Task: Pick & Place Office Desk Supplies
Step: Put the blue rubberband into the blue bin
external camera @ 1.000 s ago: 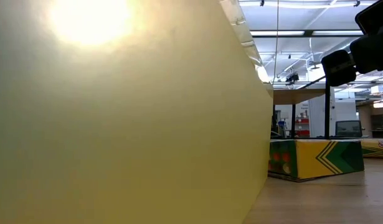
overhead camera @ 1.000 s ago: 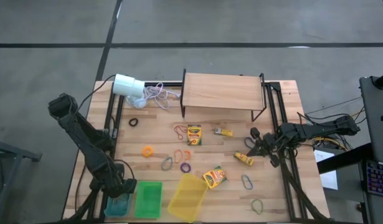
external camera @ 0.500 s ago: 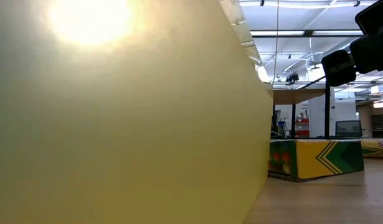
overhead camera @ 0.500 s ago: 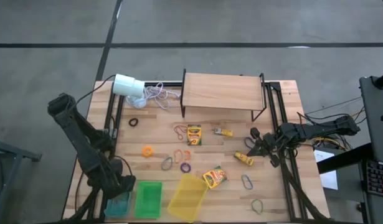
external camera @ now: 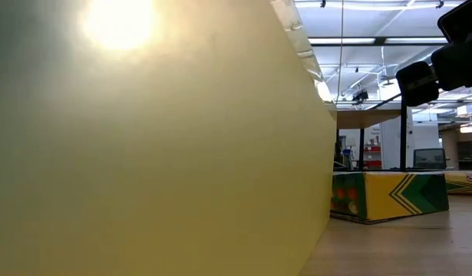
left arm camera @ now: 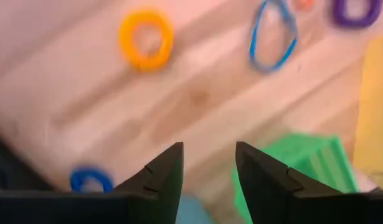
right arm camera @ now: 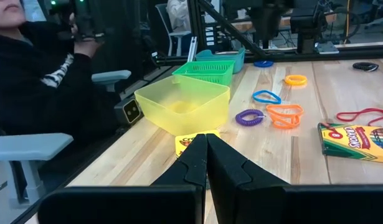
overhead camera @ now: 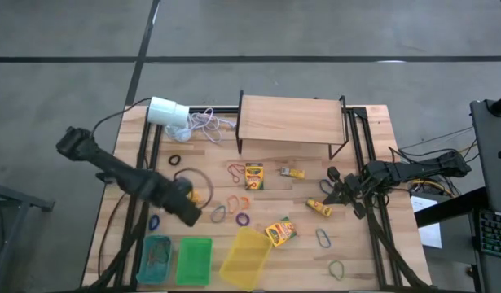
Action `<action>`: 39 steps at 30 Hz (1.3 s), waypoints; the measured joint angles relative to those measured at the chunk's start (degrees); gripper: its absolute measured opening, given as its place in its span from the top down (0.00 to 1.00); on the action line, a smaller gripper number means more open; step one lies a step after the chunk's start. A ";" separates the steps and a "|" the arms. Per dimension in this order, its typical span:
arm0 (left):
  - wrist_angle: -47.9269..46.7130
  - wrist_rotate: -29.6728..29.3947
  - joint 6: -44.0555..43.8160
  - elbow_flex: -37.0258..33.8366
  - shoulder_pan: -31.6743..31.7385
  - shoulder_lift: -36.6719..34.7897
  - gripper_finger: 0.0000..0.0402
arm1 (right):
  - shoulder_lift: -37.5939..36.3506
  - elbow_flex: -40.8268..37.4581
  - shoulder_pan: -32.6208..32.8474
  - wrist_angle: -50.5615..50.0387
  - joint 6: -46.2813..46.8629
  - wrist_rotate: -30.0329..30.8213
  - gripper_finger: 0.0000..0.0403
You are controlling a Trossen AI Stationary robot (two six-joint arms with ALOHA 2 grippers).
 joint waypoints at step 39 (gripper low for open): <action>30.70 7.74 36.53 -5.56 17.51 22.89 0.62 | 0.09 0.00 0.02 0.00 0.00 0.00 0.98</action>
